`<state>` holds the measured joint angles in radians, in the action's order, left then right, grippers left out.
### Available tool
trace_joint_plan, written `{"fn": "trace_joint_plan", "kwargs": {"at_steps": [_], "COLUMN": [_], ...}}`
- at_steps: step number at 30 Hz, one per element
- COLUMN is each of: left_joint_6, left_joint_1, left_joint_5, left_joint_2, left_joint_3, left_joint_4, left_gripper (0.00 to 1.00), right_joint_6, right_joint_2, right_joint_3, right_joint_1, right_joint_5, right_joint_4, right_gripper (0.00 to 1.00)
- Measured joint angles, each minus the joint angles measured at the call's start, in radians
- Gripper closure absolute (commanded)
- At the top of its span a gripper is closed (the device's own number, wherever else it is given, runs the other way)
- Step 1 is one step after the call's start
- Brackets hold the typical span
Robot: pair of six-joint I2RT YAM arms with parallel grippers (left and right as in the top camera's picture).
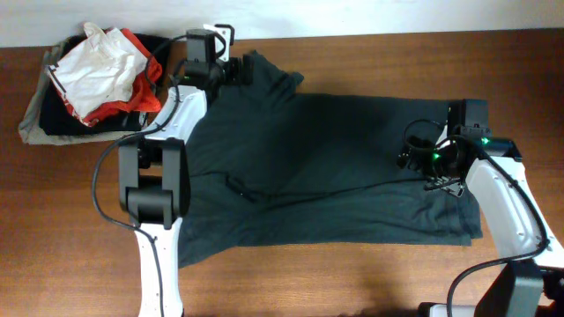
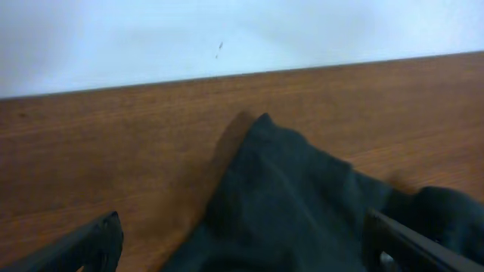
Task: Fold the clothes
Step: 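Move both grippers to the shirt's top corners and grasp them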
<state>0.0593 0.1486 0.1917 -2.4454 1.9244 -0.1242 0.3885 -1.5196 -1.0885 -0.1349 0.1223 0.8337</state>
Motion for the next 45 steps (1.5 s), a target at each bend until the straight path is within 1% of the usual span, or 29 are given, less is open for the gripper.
{"fn": "trace_joint_plan", "kwargs": {"at_steps": [5, 9, 14, 16, 17, 18, 19, 20, 22, 24, 26, 27, 29, 31, 32, 33, 35, 39, 41, 43, 45], "left_joint_6": [-0.028, -0.084, -0.117, -0.123, -0.124, -0.124, -0.124, -0.128, -0.127, -0.130, -0.134, -0.131, -0.131, -0.131, -0.131, -0.131, -0.131, -0.131, -0.131, -0.131, -0.131], "left_joint_1": [0.013, 0.044, 0.061, 0.061, 0.061, 0.061, 0.061, 0.060, 0.058, 0.052, 0.051, 0.051, 0.051, 0.051, 0.051, 0.051, 0.051, 0.051, 0.051, 0.051, 0.051], "left_joint_5": [0.000, 0.000, -0.011, -0.019, -0.023, -0.027, -0.031, -0.039, -0.051, -0.056, -0.062, -0.064, -0.065, -0.065, -0.065, -0.066, -0.066, -0.065, -0.065, -0.065, -0.065], "left_joint_2": [-0.035, -0.074, -0.097, -0.098, -0.098, -0.098, -0.098, -0.100, -0.102, -0.103, -0.104, -0.104, -0.105, -0.105, -0.105, -0.105, -0.105, -0.105, -0.105, -0.105, -0.105], "left_joint_3": [0.000, 0.000, 0.004, 0.004, 0.005, 0.005, 0.005, 0.005, 0.006, 0.006, 0.006, 0.006, 0.006, 0.006, 0.006, 0.006, 0.006, 0.008, 0.014, 0.019, 0.023], "left_joint_4": [0.040, 0.039, 0.039, 0.039, 0.039, 0.039, 0.041, 0.044, 0.047, 0.046, 0.047, 0.047, 0.047, 0.047, 0.047, 0.047, 0.047, 0.039, 0.023, 0.009, -0.001], "left_gripper": [0.01, 0.01, 0.01, 0.02, 0.07, 0.22, 0.47, 0.61, 0.77, 0.90, 0.91, 0.91, 0.92, 0.93, 0.93, 0.94, 0.99, 1.00, 1.00, 1.00, 1.00], "right_joint_6": [-0.006, -0.007, -0.008, -0.008, -0.008, -0.008, -0.008, -0.008, -0.008, -0.010, -0.020, -0.025, -0.042, -0.056, -0.060, -0.064, -0.091, -0.165, -0.211, -0.237, -0.277], "right_joint_2": [0.000, 0.000, 0.000, 0.000, 0.000, 0.000, 0.000, 0.000, 0.000, 0.000, 0.000, 0.000, 0.000, 0.000, 0.000, -0.003, -0.008, -0.052, -0.128, -0.228, -0.378], "right_joint_3": [0.000, 0.000, 0.000, 0.000, 0.000, 0.000, 0.000, 0.000, 0.000, 0.000, 0.000, 0.000, 0.000, -0.006, -0.008, -0.035, -0.089, -0.254, -0.356, -0.439, -0.558], "right_joint_1": [0.000, 0.000, 0.000, 0.000, 0.000, 0.000, 0.000, 0.000, 0.000, 0.000, 0.000, 0.000, 0.000, 0.000, 0.000, 0.000, 0.000, 0.000, 0.000, 0.000, -0.004], "right_joint_5": [0.000, 0.000, 0.000, 0.000, 0.000, 0.000, 0.000, 0.000, 0.000, 0.000, 0.000, 0.000, 0.000, -0.010, -0.019, -0.033, -0.067, -0.115, -0.145, -0.186, -0.234], "right_joint_4": [0.002, 0.003, 0.005, 0.008, 0.008, 0.008, 0.008, 0.006, -0.001, -0.008, -0.019, -0.030, -0.063, -0.079, -0.080, -0.091, -0.137, -0.199, -0.211, -0.156, -0.084], "right_gripper": [0.01, 0.01, 0.01, 0.01, 0.00, 0.01, 0.03, 0.03, 0.03, 0.03, 0.03, 0.05, 0.07, 0.06, 0.03, 0.00, 0.02, 0.01, 0.01, 0.01, 0.01]}}
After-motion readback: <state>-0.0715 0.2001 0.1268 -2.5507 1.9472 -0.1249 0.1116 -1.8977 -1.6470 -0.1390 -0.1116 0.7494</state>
